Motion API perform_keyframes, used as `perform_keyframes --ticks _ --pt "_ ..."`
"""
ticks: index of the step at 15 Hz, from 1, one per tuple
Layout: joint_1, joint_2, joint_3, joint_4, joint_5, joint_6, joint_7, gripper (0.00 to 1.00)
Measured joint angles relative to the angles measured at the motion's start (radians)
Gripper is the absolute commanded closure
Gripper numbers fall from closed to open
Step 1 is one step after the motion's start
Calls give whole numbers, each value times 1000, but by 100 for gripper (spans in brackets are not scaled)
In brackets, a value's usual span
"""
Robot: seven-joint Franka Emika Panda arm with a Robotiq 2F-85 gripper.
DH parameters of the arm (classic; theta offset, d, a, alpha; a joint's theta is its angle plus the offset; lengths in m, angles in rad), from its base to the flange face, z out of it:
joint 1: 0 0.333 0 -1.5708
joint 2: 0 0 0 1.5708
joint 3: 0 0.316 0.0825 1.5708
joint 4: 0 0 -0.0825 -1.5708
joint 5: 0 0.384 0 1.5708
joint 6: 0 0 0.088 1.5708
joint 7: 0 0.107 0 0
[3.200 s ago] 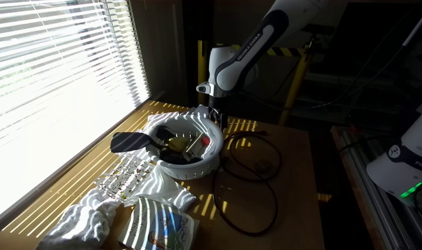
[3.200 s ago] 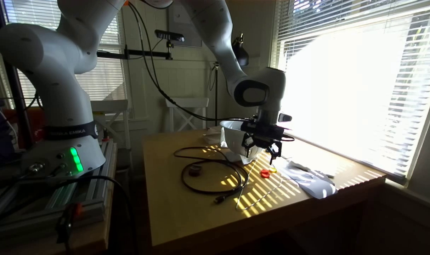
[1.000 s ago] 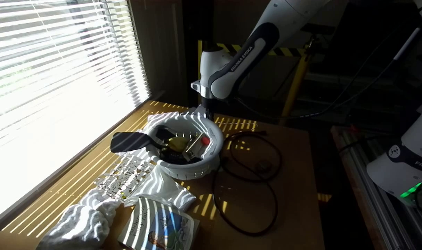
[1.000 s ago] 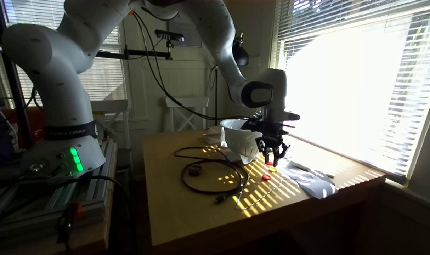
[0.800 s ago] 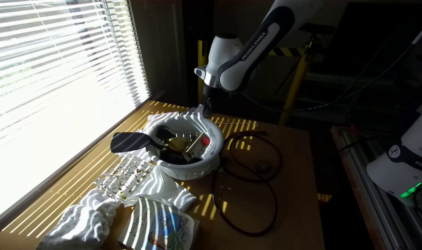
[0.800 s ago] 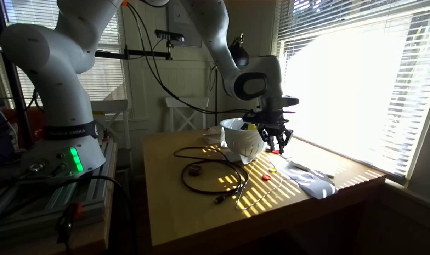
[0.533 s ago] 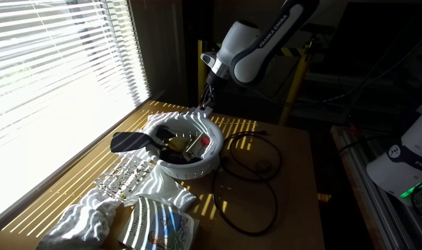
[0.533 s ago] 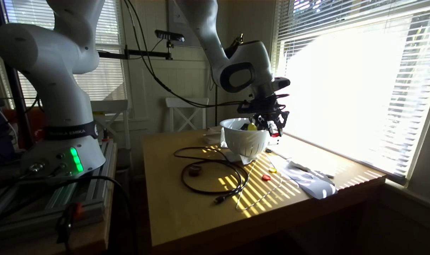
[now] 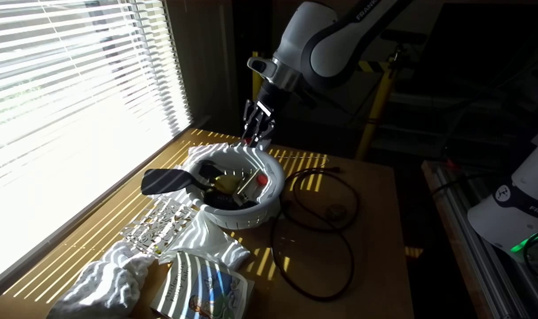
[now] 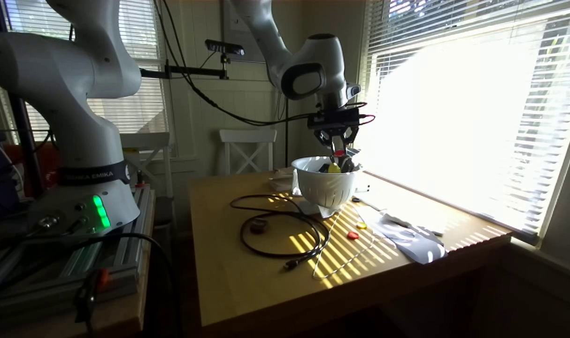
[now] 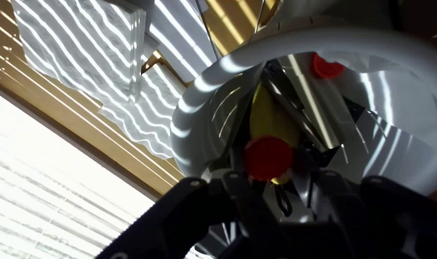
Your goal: Pick up the orange and yellow objects and put them in the bowl
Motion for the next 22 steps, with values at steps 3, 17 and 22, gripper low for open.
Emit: perform_keyframes --ticks 3,17,22 --pt "15 1 -14 60 19 -193 -93 11" --pt "523 181 -723 263 49 -364 330 0" --pt "537 343 -731 460 49 -448 443 0"
